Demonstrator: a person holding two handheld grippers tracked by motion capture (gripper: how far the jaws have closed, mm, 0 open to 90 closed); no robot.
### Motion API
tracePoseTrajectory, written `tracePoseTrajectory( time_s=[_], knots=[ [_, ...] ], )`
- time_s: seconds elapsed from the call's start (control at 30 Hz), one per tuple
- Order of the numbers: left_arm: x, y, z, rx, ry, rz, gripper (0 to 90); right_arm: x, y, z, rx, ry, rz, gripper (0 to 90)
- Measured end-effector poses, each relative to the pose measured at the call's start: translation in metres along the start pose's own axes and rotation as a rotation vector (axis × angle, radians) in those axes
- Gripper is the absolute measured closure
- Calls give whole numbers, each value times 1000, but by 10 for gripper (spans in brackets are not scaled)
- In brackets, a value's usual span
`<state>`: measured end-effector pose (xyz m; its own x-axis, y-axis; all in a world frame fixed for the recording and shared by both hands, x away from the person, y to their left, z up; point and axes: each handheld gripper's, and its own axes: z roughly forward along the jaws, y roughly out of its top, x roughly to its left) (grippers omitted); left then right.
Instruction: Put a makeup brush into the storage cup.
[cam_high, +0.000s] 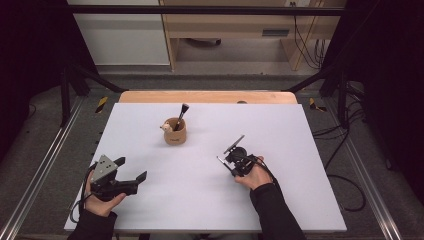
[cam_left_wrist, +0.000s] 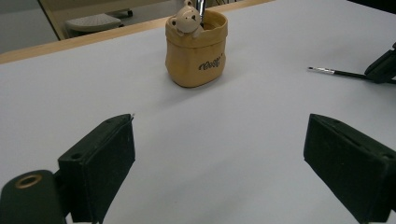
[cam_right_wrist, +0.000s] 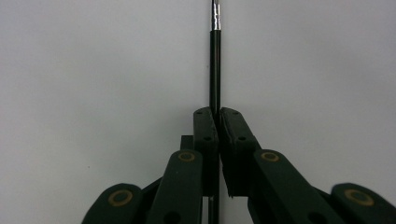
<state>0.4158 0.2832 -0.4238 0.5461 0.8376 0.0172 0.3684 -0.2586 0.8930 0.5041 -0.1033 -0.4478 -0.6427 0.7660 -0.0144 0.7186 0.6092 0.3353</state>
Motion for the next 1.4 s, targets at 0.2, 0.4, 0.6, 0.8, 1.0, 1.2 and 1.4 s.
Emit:
tracePoseTrajectory(
  time_s=[0.2,0.4,0.6,0.8,1.0,1.2,1.4],
  knots=[
    [0,0,0,1,1,1,83,-2,-2,-10,-45,26,-2,858],
    [-2,1,0,-4,-1,-2,83,0,-6,-22,-101,55,11,858],
    [-7,3,0,-11,-11,-3,83,1,-13,-35,-192,75,15,858],
    [-13,6,0,-16,-18,0,84,0,-24,-44,-290,106,41,858],
    [-20,8,1,-23,-29,-7,84,-1,-39,-51,-412,145,36,858],
    [-26,12,0,-48,-47,-18,87,1,-49,-57,-521,176,34,858],
    [-32,18,1,-70,-69,-26,93,5,-53,-57,-594,217,37,857]
  ],
)
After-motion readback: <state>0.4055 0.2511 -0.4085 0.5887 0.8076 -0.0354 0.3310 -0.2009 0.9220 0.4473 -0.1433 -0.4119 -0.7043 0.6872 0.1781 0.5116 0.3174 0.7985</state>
